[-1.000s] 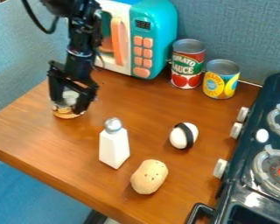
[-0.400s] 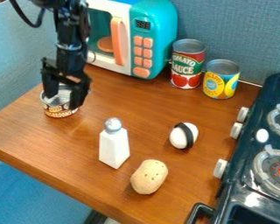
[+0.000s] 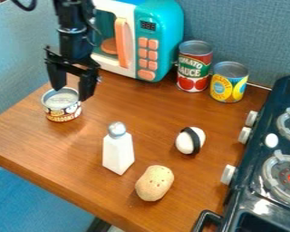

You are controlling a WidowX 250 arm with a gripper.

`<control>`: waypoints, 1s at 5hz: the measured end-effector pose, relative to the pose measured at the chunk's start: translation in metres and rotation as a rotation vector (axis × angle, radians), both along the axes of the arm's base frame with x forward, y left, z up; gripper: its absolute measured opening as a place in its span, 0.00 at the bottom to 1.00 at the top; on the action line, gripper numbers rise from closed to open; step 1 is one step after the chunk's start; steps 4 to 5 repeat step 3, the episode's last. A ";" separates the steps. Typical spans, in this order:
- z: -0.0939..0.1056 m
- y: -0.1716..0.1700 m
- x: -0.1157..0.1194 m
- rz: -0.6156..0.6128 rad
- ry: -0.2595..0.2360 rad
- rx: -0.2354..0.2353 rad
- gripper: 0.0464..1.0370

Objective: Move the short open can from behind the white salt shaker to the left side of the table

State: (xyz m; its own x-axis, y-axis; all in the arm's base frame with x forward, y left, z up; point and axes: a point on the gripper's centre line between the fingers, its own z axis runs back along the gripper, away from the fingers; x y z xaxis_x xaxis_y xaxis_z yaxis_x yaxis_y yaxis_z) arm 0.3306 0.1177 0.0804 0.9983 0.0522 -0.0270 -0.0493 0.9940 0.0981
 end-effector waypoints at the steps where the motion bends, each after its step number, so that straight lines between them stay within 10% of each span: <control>1: 0.006 -0.041 0.010 -0.108 0.001 0.008 0.96; 5: 0.026 -0.105 0.026 -0.241 -0.053 -0.035 0.96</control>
